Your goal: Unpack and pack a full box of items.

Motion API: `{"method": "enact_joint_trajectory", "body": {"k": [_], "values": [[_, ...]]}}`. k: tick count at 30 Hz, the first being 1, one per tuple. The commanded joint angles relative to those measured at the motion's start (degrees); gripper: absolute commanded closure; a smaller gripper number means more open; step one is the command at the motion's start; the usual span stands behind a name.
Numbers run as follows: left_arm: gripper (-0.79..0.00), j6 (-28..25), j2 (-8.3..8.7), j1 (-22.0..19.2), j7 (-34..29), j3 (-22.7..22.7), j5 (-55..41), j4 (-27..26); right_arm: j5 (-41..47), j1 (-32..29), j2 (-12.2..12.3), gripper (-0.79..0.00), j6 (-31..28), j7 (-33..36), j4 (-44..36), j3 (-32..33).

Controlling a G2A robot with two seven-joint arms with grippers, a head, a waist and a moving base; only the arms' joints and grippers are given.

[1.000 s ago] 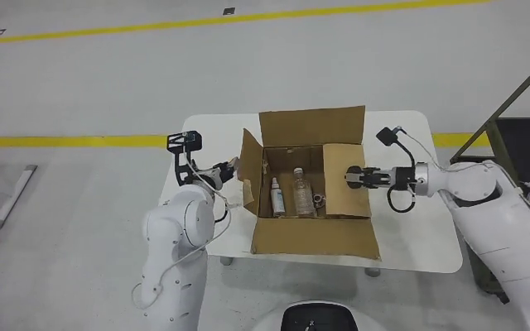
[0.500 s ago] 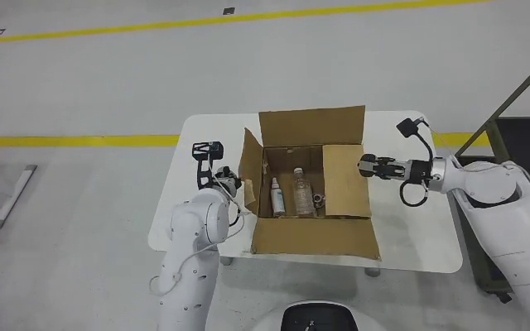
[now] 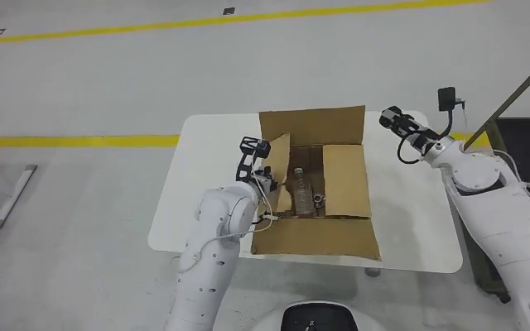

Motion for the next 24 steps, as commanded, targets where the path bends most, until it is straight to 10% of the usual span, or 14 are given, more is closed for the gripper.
{"method": "enact_joint_trajectory", "body": {"k": [1,16,24], "values": [[0.0,-0.2,-0.17,-0.6,-0.5,1.2,-0.6,1.5,0.6,3.2,-0.8,0.0,0.3,0.2,3.7,-2.3],[0.0,1.5,-0.47,-2.4,-3.6,2.5,-3.5,4.3,10.2,16.6,-5.4,0.0,-2.7,10.3,23.6,-9.3],[0.0,2.3,-0.34,-2.3,-3.0,2.5,-3.0,4.1,10.9,18.4,-5.3,0.0,-5.2,3.8,27.3,-7.2]]}}
